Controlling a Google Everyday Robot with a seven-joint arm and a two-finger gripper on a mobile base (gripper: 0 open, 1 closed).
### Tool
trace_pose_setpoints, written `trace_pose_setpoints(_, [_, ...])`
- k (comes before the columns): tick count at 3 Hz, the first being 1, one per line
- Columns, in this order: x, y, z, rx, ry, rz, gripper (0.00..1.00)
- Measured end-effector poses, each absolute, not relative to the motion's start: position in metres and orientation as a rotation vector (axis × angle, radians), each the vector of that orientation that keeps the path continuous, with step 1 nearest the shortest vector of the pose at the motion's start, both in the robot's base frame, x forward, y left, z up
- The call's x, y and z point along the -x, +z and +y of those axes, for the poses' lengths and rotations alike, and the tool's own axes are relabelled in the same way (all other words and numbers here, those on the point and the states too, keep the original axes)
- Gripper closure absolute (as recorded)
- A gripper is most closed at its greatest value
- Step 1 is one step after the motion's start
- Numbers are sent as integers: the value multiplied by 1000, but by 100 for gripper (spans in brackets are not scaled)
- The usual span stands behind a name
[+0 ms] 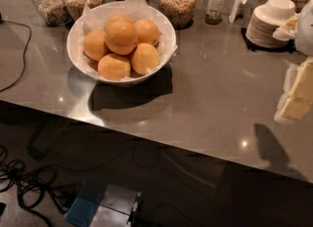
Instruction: Pick orange from white bowl
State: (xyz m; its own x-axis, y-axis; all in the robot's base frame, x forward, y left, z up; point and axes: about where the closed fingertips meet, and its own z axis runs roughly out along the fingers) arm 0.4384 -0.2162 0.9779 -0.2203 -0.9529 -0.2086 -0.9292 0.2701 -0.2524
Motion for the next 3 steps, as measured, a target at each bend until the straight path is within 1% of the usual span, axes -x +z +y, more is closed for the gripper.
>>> trace_pose_setpoints(1, [-438,978,-216,1721,-104,2226,0])
trace_pose_setpoints(2, [-442,980,-201,1758,-66,2173,0])
trace_pose_setpoints(3, [-459,985,-160,1844,35,2027,0])
